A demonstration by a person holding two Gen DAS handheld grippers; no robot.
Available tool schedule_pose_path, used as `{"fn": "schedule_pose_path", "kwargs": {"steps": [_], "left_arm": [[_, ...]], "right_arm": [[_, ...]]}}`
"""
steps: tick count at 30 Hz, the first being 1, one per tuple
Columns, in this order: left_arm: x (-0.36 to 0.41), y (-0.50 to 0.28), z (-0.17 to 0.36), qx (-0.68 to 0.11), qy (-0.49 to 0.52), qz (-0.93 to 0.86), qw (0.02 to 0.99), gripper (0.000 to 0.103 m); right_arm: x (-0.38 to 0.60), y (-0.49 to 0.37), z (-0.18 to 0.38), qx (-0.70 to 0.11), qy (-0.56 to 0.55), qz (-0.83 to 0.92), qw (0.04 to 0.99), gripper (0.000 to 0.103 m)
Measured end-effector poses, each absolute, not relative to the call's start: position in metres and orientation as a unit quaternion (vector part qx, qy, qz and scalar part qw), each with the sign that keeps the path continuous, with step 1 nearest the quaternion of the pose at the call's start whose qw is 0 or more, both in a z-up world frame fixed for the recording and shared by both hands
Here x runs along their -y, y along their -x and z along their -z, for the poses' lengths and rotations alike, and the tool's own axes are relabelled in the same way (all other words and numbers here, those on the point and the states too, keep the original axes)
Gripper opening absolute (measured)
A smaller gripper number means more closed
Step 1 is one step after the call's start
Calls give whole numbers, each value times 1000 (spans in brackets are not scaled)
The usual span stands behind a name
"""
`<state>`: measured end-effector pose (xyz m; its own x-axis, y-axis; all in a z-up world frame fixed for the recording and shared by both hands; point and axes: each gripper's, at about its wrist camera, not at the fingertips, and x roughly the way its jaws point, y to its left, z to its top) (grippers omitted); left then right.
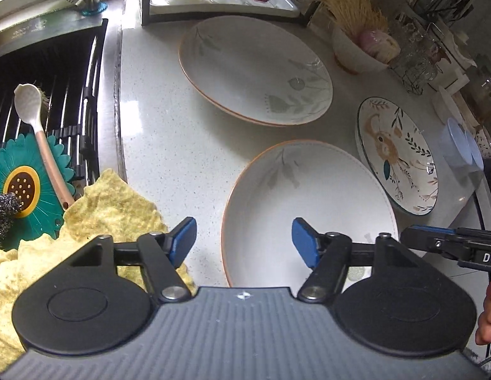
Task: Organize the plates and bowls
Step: 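Close the left gripper on the white leaf-pattern bowl rim while the right gripper grips it too, then lift the white bowl with both grippers and carry it over the floral plate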
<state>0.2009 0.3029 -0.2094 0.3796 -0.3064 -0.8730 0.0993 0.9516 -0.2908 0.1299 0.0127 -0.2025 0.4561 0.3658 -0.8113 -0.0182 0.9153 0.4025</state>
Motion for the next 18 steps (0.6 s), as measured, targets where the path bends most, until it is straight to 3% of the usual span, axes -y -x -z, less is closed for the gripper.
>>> {"fn": "schedule_pose_path", "kwargs": {"steps": [4, 6, 12, 18], "left_arm": [[-306, -205, 220, -555, 97, 124, 816, 52], [-306, -207, 221, -556, 98, 128, 816, 44], [-305, -209, 225, -556, 94, 132, 815, 23], [-305, -210, 226, -549, 91, 137, 820, 22]], "right_arm": [[-17, -131, 215, -515, -176, -108, 832, 29], [-19, -133, 216, -516, -170, -105, 833, 23], [-20, -137, 220, -515, -171, -94, 835, 23], [-21, -141, 222, -517, -177, -93, 832, 18]]}}
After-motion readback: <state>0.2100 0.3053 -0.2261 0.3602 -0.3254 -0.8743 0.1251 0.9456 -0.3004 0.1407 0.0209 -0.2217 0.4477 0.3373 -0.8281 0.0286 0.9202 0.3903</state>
